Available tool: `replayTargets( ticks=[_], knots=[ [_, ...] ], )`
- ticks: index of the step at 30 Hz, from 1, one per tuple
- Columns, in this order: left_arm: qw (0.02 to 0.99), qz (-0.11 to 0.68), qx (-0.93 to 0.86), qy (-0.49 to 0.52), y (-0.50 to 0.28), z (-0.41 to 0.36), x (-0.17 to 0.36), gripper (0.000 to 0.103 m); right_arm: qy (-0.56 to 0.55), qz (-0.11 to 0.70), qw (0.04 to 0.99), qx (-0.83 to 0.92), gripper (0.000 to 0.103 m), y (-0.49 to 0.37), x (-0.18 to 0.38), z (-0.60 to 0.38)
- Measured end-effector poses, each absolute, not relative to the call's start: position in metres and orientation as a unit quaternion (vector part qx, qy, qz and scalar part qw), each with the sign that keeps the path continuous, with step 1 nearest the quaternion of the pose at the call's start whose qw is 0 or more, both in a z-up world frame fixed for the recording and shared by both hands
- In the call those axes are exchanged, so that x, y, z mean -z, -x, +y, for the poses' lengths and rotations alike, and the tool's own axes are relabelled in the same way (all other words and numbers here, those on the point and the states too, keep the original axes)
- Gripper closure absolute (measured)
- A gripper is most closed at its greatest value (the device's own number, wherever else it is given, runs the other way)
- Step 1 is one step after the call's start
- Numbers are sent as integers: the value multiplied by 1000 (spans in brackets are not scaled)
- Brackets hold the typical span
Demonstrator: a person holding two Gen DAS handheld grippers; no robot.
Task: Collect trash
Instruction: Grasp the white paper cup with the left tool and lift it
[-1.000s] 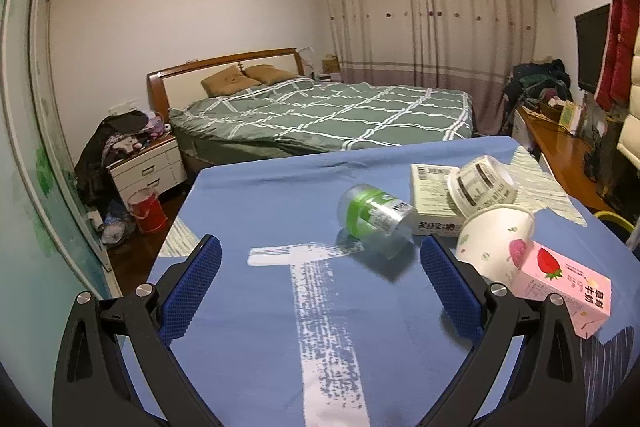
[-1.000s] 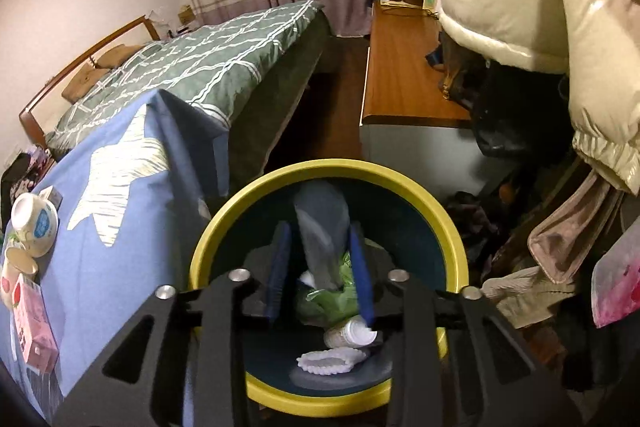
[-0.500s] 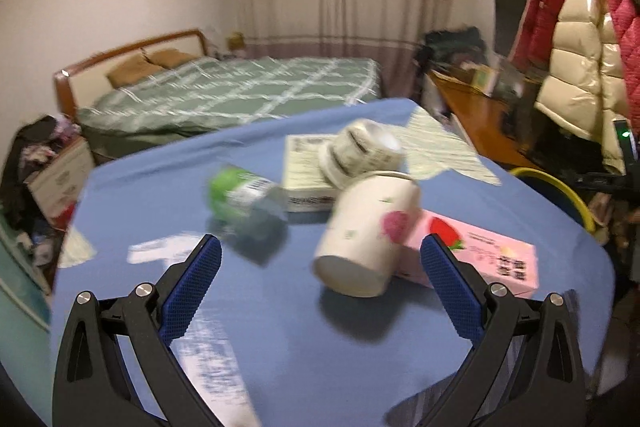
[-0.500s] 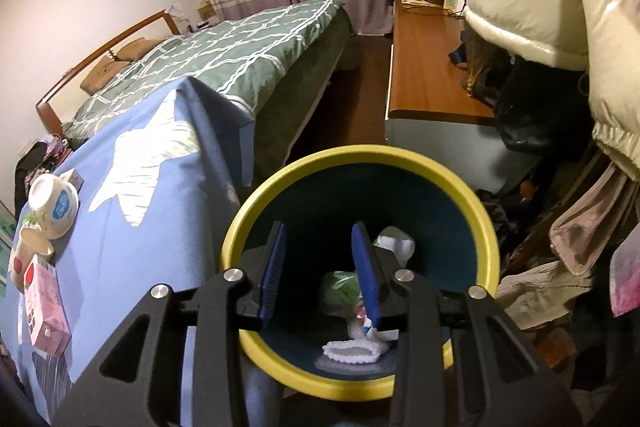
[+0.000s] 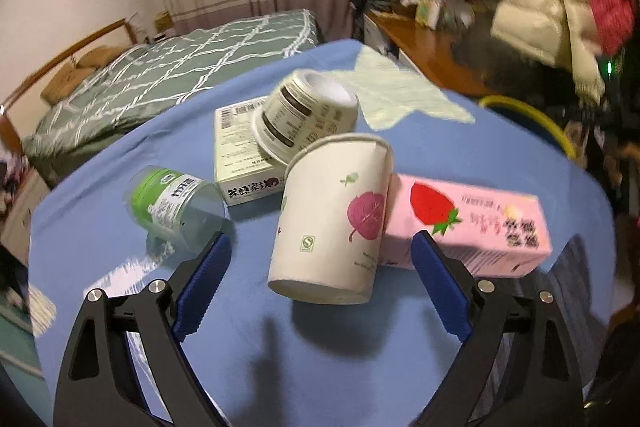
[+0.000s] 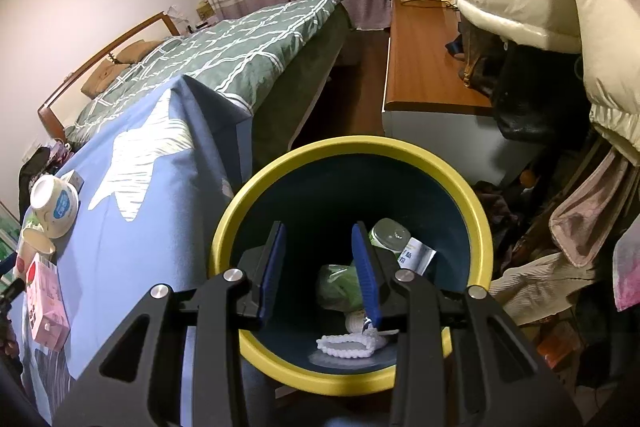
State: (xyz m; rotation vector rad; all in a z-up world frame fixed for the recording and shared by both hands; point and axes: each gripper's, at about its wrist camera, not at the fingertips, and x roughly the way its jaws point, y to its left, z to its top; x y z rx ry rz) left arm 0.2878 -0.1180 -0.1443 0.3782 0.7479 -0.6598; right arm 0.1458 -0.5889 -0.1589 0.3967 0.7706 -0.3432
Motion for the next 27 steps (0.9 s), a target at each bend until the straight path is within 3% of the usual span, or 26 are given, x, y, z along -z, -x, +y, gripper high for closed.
replayTargets(
  ticks=[12,15,17,27],
  knots=[
    [848,366,326,-199,-307,-123,163,22,-185,383,893,149,70,-155,163,-576],
    [851,363,324,-199,-307,-123,163,30,-183,384,893,146,70,-156,162,-573],
    [852,360,326,-197,-307,-121,162,44,-183,384,894,144,70,-157,162,-572],
    [885,334,275,-171,-288,-101,128,47,-186,379,896,135,70,-154,160,-571]
  ],
)
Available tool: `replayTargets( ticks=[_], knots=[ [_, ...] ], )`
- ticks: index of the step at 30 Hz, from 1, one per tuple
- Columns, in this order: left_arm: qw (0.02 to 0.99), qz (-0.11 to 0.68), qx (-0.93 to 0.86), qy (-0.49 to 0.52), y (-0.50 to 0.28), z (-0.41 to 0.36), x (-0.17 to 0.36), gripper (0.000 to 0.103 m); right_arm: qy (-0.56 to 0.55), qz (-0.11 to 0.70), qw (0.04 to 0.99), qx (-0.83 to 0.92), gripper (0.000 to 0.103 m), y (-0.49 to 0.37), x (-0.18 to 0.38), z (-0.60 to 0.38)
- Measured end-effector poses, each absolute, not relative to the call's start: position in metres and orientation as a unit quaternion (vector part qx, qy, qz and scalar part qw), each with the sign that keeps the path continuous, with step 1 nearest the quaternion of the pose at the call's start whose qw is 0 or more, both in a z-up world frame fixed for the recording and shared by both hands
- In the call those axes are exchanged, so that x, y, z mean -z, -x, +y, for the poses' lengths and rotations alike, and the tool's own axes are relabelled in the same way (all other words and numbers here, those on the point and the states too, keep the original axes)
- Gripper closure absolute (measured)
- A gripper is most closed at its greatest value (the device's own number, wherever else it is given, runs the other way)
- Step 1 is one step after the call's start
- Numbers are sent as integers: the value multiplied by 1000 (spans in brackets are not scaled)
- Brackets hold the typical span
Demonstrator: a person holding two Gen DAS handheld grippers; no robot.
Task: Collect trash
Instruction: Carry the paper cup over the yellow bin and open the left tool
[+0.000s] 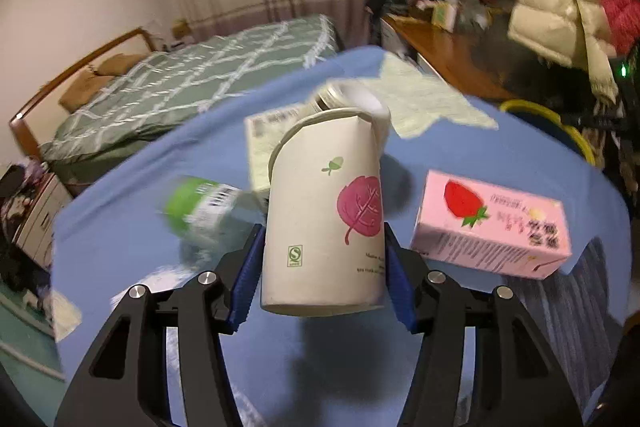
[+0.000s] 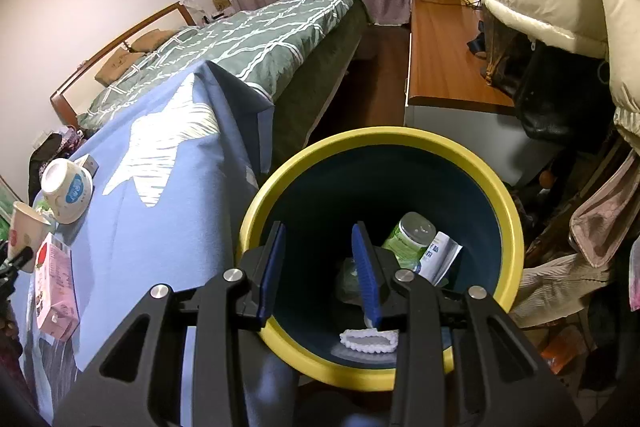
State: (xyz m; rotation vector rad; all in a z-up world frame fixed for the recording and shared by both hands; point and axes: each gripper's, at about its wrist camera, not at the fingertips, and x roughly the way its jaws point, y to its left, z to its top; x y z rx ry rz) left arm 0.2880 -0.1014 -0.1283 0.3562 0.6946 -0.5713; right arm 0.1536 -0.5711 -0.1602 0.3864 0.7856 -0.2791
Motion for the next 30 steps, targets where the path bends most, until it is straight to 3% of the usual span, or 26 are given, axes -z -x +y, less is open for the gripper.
replayTargets(
  ticks=[7,15,30],
  knots=[
    [896,313,280,-143,-256,-112,83,47,-189,367,901,133,70,-143,153,-575],
    [851,323,396,-120,-235,-212,61,47,-185,340,909,152,70,-111,138,-594],
    [778,385,467,-168,-231,-445,111,45,-198,306,911,193,70,-37,134,-636]
  ],
)
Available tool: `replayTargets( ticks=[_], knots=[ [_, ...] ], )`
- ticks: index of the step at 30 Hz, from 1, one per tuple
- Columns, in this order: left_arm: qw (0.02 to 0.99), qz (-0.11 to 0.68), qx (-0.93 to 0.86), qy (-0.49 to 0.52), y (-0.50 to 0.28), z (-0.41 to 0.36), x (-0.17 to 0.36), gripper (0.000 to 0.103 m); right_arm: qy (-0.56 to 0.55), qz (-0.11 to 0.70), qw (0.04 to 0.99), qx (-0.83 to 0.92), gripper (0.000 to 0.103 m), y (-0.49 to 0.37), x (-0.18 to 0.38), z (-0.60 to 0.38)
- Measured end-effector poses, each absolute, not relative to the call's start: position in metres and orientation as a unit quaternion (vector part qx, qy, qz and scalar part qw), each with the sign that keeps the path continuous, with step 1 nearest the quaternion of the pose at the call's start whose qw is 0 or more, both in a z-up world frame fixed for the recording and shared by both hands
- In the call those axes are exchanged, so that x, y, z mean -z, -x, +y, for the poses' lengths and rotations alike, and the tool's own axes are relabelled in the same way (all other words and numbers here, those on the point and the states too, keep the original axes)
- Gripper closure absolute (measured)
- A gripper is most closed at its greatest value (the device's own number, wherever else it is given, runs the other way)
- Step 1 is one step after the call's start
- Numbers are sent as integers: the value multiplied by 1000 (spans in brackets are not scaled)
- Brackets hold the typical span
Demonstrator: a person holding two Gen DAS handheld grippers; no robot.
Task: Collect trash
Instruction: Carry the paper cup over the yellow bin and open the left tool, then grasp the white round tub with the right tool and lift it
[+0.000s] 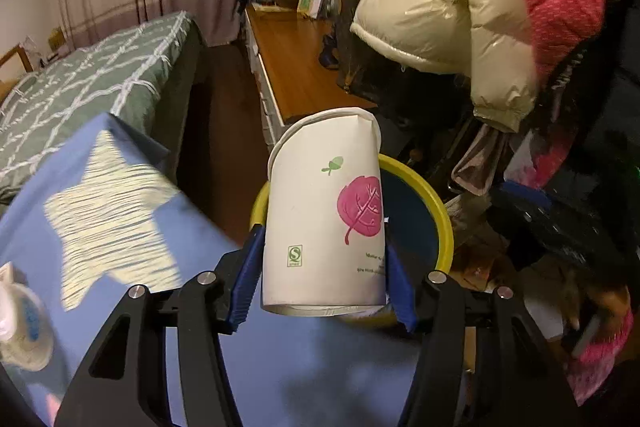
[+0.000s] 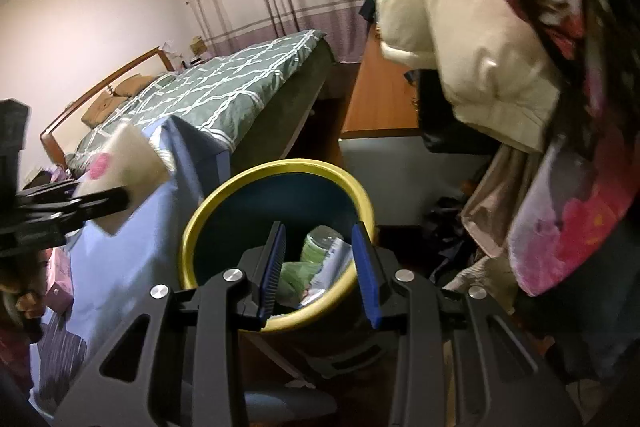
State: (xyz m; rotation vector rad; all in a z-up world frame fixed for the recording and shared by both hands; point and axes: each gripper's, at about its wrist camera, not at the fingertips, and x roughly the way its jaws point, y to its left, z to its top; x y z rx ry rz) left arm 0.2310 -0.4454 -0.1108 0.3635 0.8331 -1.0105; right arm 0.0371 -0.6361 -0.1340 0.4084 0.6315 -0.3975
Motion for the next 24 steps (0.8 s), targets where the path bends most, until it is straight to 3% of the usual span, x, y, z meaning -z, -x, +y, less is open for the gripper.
replayTargets(
  ticks=[1,5,10,13,24],
  knots=[
    [778,389,464,-168,-233,-454,115,44,-204,304,910,195,69,-35,135,-640],
    [783,392,455,-162,-236,-475,120,17,-214,299,908,200,66,-29,137,-649],
    [802,361,456,-133,-231,-449,94,16,-219,305,906,195,66,-31,140,-647],
    [824,332,445,-112,-228,-409,71,10,-218,310,906,187,65,-36,143,-642],
    [917,253,306,-34,-231,-200,30,5,-176,340,914,133,65,-76,139,-587]
  ],
)
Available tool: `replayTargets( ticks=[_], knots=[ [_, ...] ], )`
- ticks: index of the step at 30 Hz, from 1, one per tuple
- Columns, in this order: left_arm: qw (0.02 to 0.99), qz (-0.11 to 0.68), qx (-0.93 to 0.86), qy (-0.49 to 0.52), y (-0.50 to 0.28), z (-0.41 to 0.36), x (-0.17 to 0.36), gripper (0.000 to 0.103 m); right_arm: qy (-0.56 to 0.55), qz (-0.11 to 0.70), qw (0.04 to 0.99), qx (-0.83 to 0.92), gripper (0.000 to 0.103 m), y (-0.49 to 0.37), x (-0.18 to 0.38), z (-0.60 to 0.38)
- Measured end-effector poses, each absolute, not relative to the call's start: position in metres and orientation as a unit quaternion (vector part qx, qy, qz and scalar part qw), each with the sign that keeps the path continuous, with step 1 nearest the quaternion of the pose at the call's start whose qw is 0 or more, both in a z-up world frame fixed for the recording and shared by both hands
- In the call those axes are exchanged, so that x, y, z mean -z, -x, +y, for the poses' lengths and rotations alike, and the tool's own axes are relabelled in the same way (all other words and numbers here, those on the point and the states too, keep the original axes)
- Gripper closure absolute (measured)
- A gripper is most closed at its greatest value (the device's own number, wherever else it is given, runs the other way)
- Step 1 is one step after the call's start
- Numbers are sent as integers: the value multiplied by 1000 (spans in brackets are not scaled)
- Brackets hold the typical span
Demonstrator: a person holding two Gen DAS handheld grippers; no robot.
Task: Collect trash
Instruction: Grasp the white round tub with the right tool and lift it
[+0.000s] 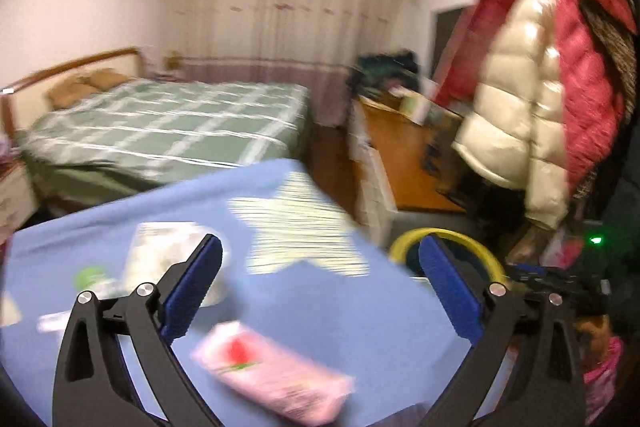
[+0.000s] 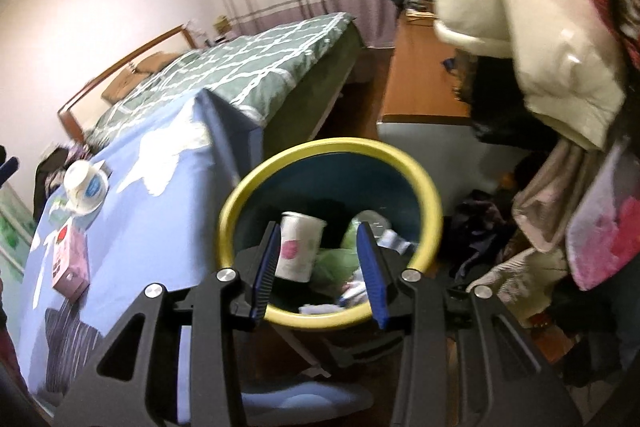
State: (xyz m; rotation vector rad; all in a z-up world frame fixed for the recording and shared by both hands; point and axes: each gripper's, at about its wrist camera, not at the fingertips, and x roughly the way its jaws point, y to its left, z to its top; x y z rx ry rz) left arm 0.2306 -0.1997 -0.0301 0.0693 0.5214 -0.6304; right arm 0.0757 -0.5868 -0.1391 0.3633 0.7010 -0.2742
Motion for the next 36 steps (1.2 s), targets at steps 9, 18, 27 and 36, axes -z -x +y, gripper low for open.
replayTargets(
  ticks=[9,18,27,36],
  knots=[
    [966,236,109,-8,-244,-31,65,5,-129,365,921,48,64,-127,128,-512],
    [972,231,34,27,-249,32,101,5,-85,370,921,-83,57,-187,104,-414],
    [973,229,29,15,-244,14,104,5,-59,379,905,-185,24,-282,84,-344],
    [973,228,34,-19,-243,-1,107,5,-72,440,876,-184,19,-369,107,-312]
  ],
)
